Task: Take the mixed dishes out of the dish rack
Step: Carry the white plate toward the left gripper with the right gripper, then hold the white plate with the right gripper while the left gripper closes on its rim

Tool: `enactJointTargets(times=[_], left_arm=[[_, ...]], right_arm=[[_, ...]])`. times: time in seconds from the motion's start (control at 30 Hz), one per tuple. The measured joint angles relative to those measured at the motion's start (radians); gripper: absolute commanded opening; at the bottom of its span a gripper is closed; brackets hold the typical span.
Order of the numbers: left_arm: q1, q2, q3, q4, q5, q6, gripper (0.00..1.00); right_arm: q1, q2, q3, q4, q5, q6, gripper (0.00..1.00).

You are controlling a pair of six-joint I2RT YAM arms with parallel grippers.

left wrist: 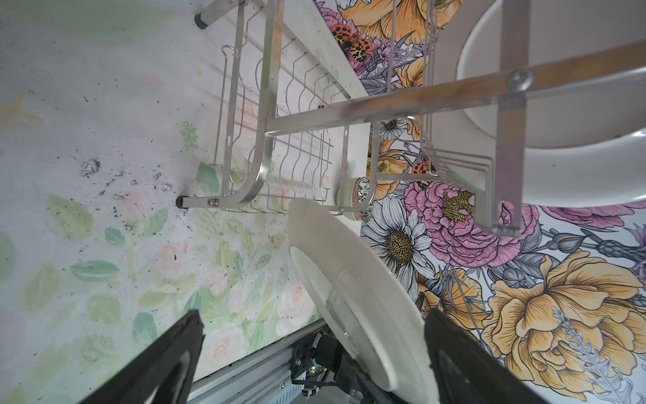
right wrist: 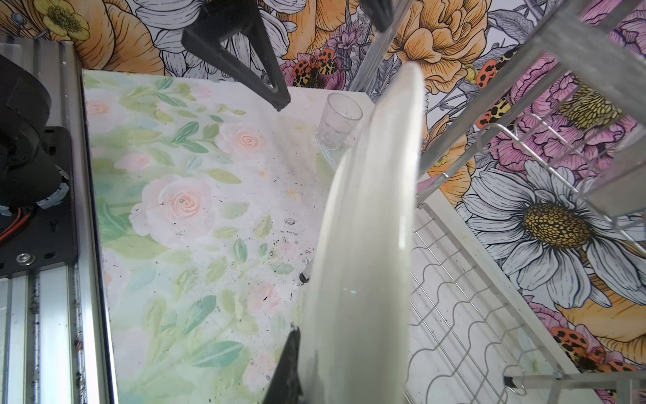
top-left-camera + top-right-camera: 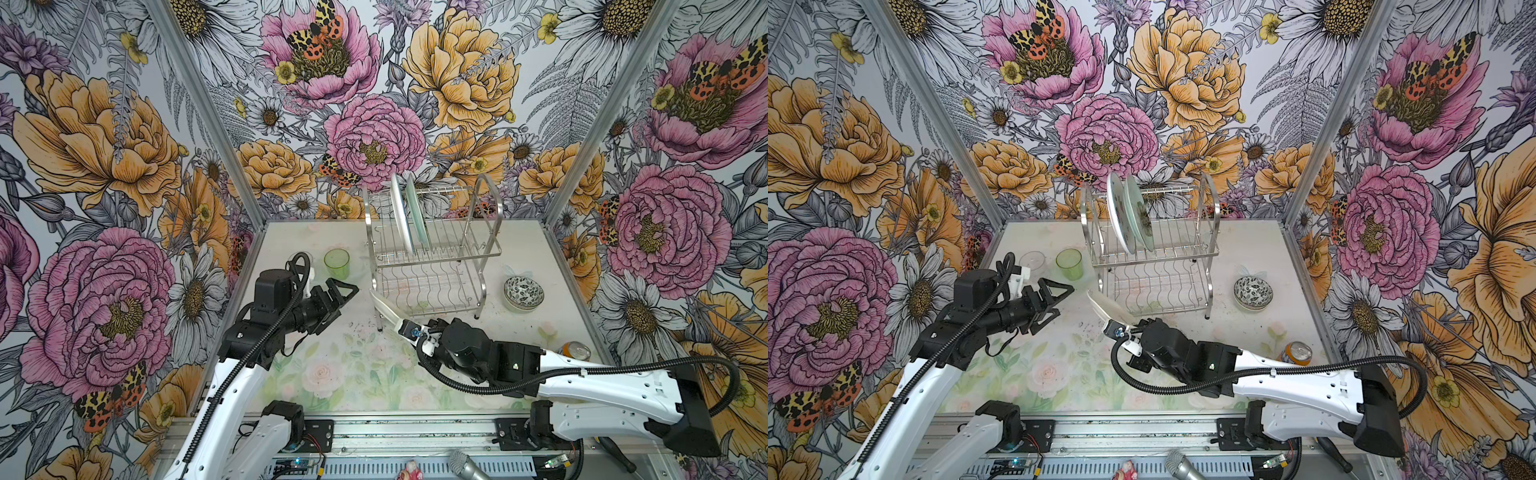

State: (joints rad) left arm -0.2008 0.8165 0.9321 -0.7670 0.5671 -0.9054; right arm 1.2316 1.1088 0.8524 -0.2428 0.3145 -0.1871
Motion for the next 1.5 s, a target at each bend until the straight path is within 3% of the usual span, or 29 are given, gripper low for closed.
enactJointTargets(times=[0.47, 1.03, 1.27, 1.5], left_arm=[[-0.026, -0.045, -0.053, 0.064, 0.003, -0.153, 0.98], [-0.038, -0.042, -0.168, 0.143, 0.003, -0.229, 0.89], [-0.037, -0.047, -0.188, 0.212, 0.007, -0.263, 0.74], [-0.036, -0.047, -0.237, 0.286, 0.030, -0.300, 0.51]], right_arm=[[0.076, 0.138, 0.066, 0.001, 0.112, -0.077, 0.00], [0.145, 0.307, 0.158, 0.069, 0.247, -0.203, 0.00], [0.153, 0.353, 0.164, 0.133, 0.300, -0.269, 0.00], [0.158, 0.416, 0.190, 0.172, 0.361, -0.310, 0.00]])
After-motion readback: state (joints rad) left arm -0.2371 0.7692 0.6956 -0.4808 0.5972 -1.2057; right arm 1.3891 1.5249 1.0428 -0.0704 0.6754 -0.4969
